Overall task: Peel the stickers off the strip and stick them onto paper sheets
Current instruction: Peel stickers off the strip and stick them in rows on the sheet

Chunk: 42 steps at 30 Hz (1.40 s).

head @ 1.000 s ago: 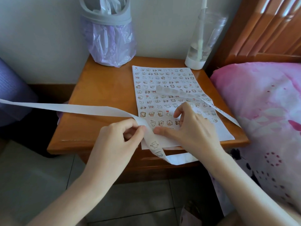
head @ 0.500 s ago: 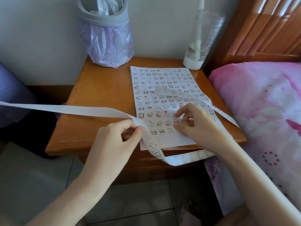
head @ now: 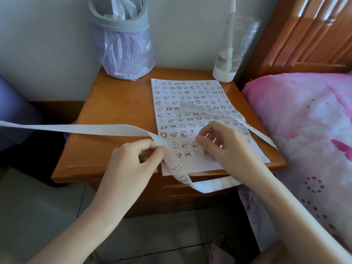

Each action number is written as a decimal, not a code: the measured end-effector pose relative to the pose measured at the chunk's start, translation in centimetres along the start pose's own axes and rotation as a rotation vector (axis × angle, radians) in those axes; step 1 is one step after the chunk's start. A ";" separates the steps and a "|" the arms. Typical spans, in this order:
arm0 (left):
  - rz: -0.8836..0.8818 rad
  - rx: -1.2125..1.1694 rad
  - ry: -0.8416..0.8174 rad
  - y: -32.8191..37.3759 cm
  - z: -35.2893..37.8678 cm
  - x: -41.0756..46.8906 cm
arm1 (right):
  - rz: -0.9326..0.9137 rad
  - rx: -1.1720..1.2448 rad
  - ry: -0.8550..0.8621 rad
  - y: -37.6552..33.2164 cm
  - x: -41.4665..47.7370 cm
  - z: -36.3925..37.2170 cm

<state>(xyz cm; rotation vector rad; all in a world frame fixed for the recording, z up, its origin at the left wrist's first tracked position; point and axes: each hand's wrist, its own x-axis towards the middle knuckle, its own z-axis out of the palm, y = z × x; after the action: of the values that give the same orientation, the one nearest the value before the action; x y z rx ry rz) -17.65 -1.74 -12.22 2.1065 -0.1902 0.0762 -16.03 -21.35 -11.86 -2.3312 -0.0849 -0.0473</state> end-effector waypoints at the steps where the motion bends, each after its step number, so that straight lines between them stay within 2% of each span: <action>1: -0.015 -0.030 0.001 0.0 0.0 0.1 | -0.047 0.031 -0.028 -0.6 -0.3 0.1; 6: -0.047 -0.118 0.022 0.0 -0.1 0.1 | -0.216 0.079 -0.182 -2.4 -1.8 -0.2; 11: -0.067 -0.193 -0.001 0.3 0.0 0.2 | -0.213 0.143 -0.165 -2.3 -1.6 -0.1; 17: -0.056 -0.400 -0.074 1.3 -0.2 -0.1 | -0.190 0.200 -0.121 -2.2 -1.6 -0.3; 29: -0.022 -0.314 -0.022 1.6 0.1 -0.3 | -0.265 0.135 -0.040 -2.7 -1.8 0.0; 38: -0.020 -0.228 -0.020 1.2 0.4 -0.3 | -0.298 0.059 -0.071 -2.6 -1.7 -0.2; 42: -0.022 -0.202 -0.010 0.9 0.4 0.0 | -0.254 0.185 -0.095 -2.8 -1.5 -1.3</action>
<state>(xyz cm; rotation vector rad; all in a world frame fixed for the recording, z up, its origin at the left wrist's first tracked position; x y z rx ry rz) -17.84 -2.54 -11.66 1.9073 -0.1730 0.0315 -17.74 -20.47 -9.01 -2.1249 -0.4149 -0.0528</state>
